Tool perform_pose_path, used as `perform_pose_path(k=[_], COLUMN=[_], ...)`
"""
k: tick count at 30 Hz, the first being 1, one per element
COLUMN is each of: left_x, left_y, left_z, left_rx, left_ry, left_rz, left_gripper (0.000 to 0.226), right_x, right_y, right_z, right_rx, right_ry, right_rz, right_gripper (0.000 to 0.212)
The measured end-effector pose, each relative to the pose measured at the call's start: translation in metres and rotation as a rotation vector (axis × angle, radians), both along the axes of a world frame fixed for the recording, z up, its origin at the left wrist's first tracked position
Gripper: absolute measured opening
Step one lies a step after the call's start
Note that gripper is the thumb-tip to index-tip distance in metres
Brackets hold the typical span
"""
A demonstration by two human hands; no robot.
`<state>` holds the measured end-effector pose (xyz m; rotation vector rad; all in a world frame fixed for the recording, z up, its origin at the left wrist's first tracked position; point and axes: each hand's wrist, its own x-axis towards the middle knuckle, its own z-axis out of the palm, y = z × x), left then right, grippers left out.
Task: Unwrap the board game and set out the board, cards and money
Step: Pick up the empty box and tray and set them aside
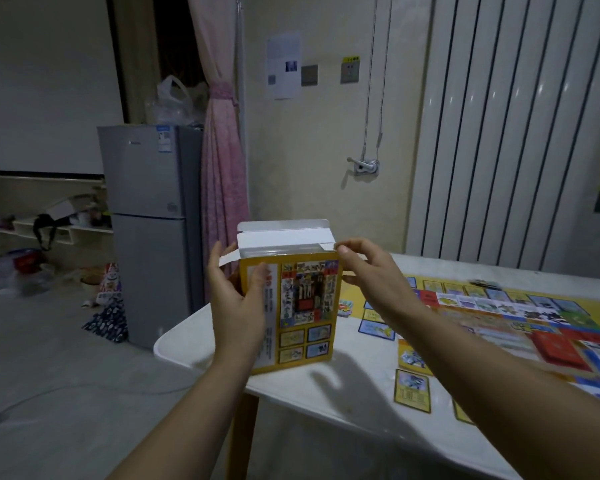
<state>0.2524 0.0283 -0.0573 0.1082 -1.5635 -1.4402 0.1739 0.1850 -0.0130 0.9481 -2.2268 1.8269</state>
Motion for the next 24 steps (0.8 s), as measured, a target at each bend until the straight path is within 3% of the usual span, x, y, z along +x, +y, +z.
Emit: perform_pose_path(k=[5,9,13,15,17,21,24], left_x=[-0.003,-0.005,-0.003,-0.003,-0.006,-0.013,-0.013], left_y=[-0.013,-0.029,-0.038,-0.042,-0.047,-0.05,-0.043], left_z=[0.006,0.013,0.018,0.021,0.023,0.028,0.032], left_rx=[-0.026,-0.228,-0.352,-0.382,-0.352,-0.258,-0.12], left_ry=[-0.081,-0.147,-0.23,-0.254,-0.261,-0.229,-0.155], left_rz=[-0.098,-0.121,-0.141,-0.144,-0.156,-0.158,-0.196], left_gripper=[0.079,0.052,0.024,0.014,0.013,0.028,0.014], right_x=[-0.008,-0.015,-0.022,-0.025,-0.025,-0.027,-0.03], right_y=[-0.008,-0.014,-0.016,-0.014,-0.013,-0.014,-0.014], right_z=[0.009,0.013,0.021,0.027,0.035,0.046,0.047], right_rx=[-0.046,-0.079,-0.138,-0.064,0.064,0.124,0.201], right_ry=[-0.13,-0.245,-0.395,-0.43,-0.388,-0.229,-0.062], right_rz=[0.023,0.109,0.166,0.209,0.244,0.201,0.142], right_gripper=[0.014,0.01,0.044,0.051,0.041,0.019,0.017])
